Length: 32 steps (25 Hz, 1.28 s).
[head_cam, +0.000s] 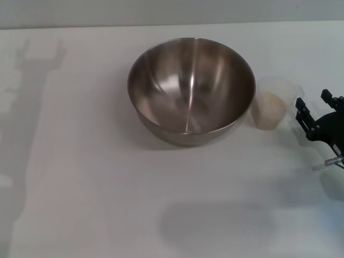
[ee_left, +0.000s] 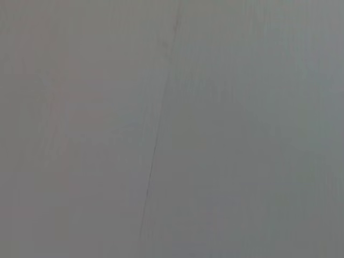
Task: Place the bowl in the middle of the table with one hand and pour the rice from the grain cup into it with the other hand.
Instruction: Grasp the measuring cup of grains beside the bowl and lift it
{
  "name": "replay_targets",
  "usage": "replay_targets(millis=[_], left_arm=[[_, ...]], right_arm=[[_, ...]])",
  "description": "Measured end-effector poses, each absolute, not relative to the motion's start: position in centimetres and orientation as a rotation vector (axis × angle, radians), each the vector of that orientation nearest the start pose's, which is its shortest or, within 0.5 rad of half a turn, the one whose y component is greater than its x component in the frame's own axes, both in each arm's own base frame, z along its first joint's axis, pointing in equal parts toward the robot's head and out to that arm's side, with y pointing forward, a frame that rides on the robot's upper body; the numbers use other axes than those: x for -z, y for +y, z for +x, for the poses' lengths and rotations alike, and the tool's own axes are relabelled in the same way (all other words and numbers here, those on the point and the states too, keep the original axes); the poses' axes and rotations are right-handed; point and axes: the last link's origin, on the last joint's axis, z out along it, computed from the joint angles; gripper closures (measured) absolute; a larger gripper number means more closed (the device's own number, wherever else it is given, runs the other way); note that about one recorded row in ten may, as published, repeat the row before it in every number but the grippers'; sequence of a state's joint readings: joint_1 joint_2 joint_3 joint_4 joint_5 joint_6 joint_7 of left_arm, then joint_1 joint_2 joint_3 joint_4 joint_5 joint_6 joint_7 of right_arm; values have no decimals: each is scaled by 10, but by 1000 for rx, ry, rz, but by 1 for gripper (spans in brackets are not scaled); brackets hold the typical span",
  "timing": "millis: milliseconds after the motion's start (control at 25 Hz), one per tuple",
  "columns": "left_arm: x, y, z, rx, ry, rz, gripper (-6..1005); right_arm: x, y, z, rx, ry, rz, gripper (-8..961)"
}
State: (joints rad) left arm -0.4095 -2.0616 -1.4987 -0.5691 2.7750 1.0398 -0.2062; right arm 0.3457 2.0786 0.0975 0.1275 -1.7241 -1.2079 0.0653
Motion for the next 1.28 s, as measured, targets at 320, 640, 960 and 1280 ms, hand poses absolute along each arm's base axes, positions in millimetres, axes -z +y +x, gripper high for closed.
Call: replay_targets(millis=[320,640,960,1280], left_arm=[[-61,388,-260,1008,-422,-1361,128],[-61,385,-262,1021,-433,-1354,128],[-62,383,-264,1037,-433,-1344,128],[-63,380,-265,1055,-447,-1337,128]], right_arm=[[43,284,354,-512,501,-1791,364],[43,291,351,-507,491,-1799,365],[42,296,350,-495,480,-1804,365],[42,302,348,-486,469,-1814,364]])
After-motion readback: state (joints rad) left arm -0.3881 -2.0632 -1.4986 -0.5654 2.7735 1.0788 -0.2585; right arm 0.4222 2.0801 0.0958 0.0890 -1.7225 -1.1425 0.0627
